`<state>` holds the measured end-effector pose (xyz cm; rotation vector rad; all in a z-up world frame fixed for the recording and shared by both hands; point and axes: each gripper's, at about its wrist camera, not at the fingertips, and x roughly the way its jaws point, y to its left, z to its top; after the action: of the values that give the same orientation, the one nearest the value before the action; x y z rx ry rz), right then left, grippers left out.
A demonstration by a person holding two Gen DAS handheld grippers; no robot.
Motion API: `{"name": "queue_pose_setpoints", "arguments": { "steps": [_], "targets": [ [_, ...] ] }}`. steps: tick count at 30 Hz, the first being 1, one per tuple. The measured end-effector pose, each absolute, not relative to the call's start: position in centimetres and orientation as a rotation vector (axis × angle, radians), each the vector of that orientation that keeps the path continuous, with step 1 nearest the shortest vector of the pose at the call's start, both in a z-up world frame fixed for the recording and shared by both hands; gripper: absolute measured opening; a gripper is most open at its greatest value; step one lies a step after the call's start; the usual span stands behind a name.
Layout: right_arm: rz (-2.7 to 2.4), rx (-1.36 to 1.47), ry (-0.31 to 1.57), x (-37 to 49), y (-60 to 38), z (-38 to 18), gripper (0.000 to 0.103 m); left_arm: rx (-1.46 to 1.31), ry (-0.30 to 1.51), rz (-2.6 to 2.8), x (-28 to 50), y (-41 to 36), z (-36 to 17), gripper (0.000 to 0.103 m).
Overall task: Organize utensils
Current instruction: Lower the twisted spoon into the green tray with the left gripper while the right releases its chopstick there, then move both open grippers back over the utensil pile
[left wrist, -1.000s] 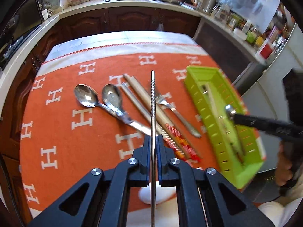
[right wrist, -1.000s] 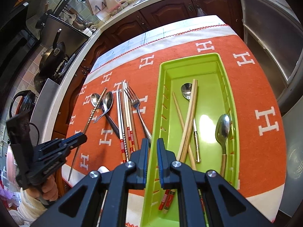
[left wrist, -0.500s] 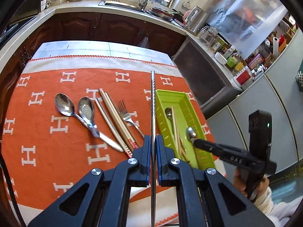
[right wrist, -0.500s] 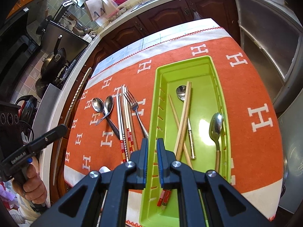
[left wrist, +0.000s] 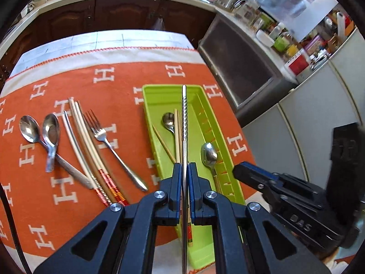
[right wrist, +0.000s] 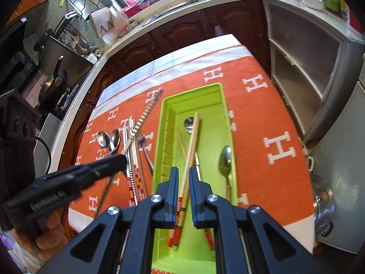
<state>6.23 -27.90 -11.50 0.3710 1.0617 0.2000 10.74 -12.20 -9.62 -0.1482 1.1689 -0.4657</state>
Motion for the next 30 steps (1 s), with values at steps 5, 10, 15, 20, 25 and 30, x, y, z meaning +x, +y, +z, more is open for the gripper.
{"name": "queue_pose_setpoints", "arguments": {
  "steps": [5, 10, 15, 20, 25, 30],
  "targets": [
    [0.176, 0.374, 1.077, 6.2, -28.6, -12.0, 0.009, -0.091, 1.193, -0.458, 10.4, -13.4, -10.9, 0.025],
    [0.19, 0.374, 1.096, 6.1, -28.1, -12.6, 0.009, -0.061, 1.134, -0.413, 9.6, -12.5, -9.8, 0.051],
    [0.206, 0.374, 1.105, 6.4, -27.5, -12.9, 0.009, -0.031, 1.086, -0.332, 9.3, -10.7, -8.9, 0.06],
    [0.227, 0.377, 1.122, 6.4, -26.8, -13.2, 0.009, -0.031, 1.036, -0.24, 9.1, -7.5, -8.1, 0.066],
    [0.231, 0.382, 1.159, 6.4, -26.0, -14.0, 0.009, -0.072, 1.027, -0.156, 8.6, -3.1, -8.5, 0.068],
    [0.243, 0.376, 1.183, 6.1, -25.2, -14.6, 0.009, -0.066, 1.045, -0.068, 7.6, 0.2, -10.0, 0.068]
  ]
}}
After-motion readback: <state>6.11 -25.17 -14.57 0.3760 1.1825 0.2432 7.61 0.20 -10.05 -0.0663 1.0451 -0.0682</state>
